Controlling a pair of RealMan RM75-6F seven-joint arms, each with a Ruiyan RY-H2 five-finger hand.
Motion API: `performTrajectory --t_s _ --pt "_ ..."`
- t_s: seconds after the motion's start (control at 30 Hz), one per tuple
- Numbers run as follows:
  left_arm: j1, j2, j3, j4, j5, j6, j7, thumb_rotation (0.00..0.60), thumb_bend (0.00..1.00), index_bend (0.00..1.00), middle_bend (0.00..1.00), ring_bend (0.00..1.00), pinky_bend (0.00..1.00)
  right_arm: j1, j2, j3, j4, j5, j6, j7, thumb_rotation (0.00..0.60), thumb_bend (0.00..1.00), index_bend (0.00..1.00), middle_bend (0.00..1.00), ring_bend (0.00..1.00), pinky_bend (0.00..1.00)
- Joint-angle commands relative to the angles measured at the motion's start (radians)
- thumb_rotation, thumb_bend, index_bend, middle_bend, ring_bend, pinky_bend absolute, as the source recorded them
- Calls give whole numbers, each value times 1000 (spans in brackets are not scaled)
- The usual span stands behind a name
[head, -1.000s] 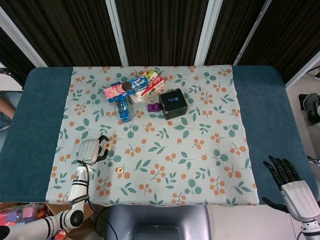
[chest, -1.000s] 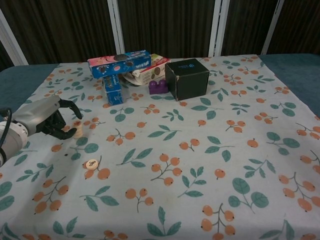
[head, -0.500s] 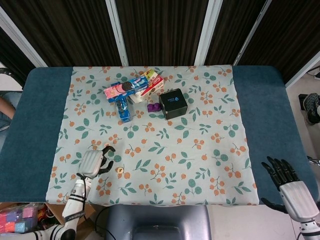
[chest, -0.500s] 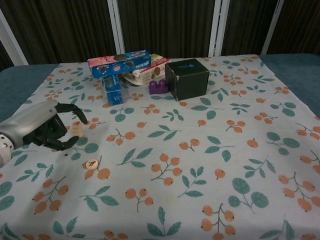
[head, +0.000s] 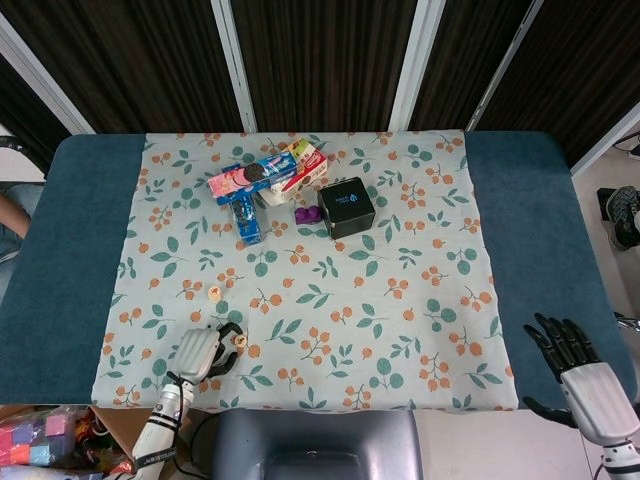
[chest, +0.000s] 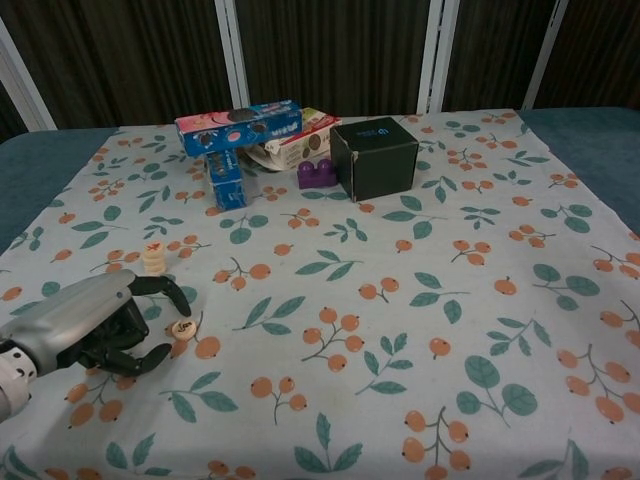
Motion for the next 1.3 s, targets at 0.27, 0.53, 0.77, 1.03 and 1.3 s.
performTrajectory --t_s 0.27,0.53,0.77,1.03,1.3 --pt "11 -26 -11 44 9 -10 -14 600 416 391 1000 1000 1000 -2 0 -1 1 -2 2 -2 600 142 0 0 0 0" --pt "12 -36 -19 52 17 -18 -16 600 418 408 1000 1000 1000 -1 0 -1 1 0 1 -1 600 142 0 0 0 0" --pt "13 -47 -29 58 15 -24 -10 600 417 410 1000 1000 1000 -1 1 -1 1 -1 2 0 600 143 0 0 0 0" --pt "15 -49 -38 62 17 -25 -6 600 417 488 1000 1000 1000 -2 0 -1 1 -2 2 -1 600 142 0 0 0 0" --pt "11 -32 -59 44 26 -15 -11 600 417 533 1000 1000 1000 -1 0 -1 0 -1 0 -3 600 142 0 0 0 0"
